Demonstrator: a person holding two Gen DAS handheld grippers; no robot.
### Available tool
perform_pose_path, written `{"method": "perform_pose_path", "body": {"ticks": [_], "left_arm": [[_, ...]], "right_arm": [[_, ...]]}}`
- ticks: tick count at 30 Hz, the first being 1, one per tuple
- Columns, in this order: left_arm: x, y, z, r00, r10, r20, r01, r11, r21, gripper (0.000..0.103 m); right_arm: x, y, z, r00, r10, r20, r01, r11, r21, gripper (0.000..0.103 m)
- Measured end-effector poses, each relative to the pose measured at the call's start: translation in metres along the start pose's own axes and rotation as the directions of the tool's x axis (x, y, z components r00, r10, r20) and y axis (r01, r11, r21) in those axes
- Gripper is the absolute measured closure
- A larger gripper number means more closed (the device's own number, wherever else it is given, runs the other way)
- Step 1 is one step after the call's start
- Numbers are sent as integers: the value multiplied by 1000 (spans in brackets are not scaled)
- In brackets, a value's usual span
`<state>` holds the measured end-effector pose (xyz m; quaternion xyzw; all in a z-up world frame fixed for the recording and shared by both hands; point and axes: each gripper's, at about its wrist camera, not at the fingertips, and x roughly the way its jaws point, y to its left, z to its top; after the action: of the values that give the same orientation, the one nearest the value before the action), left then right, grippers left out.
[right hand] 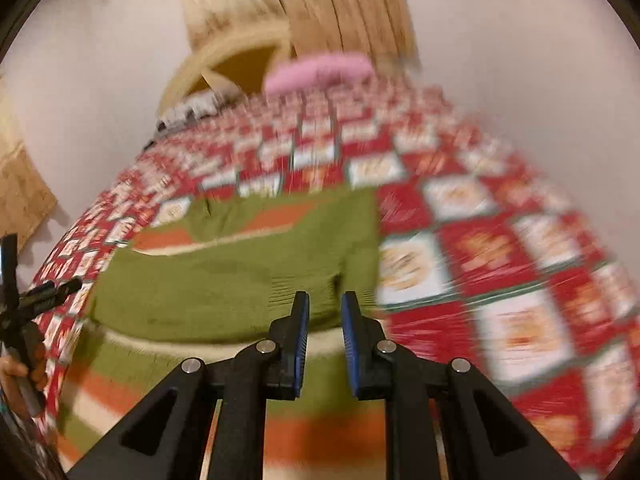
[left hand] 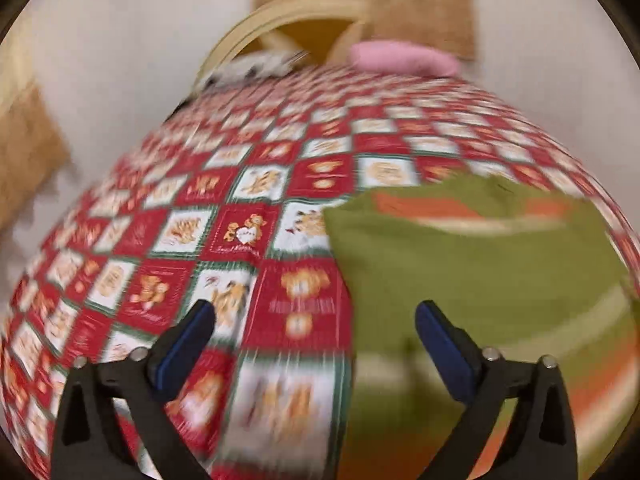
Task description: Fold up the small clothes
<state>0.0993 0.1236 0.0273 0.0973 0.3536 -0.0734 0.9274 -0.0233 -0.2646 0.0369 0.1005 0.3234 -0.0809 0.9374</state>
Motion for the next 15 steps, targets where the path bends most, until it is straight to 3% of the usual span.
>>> {"method": "perform_pose_path", "body": {"ticks": [1, 3, 5, 6, 11, 15], "left_arm": [[-18, 0, -14, 1000, -23, 16, 22, 999, 37, 0], [-51, 6, -47, 998, -66, 18, 65, 994, 86, 0], [-72, 16, -76, 995, -103, -1, 103, 991, 80, 0], [-77, 20, -87, 993, -118, -16, 119, 991, 66, 0], [-97, 26, -136, 975, -205, -82, 204, 979, -14, 0], [-114, 17, -158, 937, -337, -92, 331, 941, -71, 0]], "right_arm": [[-18, -5, -1, 1000, -6, 20, 6, 1000, -5, 73], [-81, -21, -12, 997, -17, 79, 18, 1000, -11, 51], [-123, -33, -22, 994, -25, 108, 27, 999, -23, 45], [-150, -38, -32, 994, -10, 108, 15, 999, -39, 45], [-210, -46, -72, 994, 107, 1, -107, 991, -82, 45], [-217, -38, -106, 985, 158, -71, -165, 980, -111, 45]]}}
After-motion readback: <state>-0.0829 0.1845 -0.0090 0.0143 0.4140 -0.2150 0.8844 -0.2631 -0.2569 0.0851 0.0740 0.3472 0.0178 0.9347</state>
